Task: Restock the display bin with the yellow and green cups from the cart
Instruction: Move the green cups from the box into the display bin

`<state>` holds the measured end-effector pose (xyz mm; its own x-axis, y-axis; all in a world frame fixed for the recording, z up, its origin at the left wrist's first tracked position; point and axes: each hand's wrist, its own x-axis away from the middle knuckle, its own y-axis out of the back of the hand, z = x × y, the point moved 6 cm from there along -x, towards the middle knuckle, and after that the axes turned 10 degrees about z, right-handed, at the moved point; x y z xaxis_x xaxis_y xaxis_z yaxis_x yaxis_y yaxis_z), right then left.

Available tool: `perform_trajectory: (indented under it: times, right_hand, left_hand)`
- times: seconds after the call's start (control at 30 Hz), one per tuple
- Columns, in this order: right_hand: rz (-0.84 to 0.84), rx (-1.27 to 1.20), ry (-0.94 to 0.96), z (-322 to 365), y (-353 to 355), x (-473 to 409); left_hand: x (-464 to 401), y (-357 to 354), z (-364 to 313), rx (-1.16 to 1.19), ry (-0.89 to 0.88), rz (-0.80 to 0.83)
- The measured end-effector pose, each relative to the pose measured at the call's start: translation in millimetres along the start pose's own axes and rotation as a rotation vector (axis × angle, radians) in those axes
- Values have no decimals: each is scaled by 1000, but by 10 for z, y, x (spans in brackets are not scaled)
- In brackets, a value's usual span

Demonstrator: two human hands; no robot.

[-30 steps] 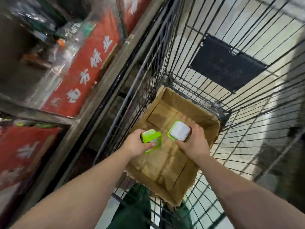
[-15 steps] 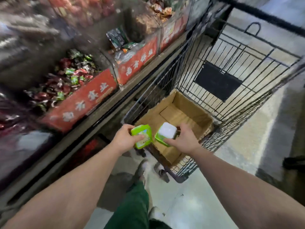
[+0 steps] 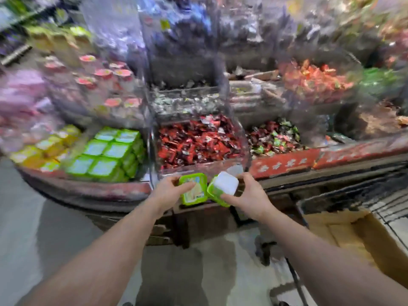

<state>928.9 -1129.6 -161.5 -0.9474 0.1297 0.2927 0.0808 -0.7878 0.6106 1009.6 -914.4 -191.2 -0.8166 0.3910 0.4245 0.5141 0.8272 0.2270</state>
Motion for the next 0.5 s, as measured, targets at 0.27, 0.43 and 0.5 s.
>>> perform_trajectory:
  times: [0.27,0.43,0.5]
  right_hand:
    - [82,-12,177,2138,-1749,-981]
    - [93,-67,106,2579,-2199,-1331]
    - [58,-61,71,2543,-2202,-1482]
  left_hand:
    - [445,2864,546,52,14,-337]
    - [388,3706,694,67,31,-417]
    - [210,3834,738,45,30,-403]
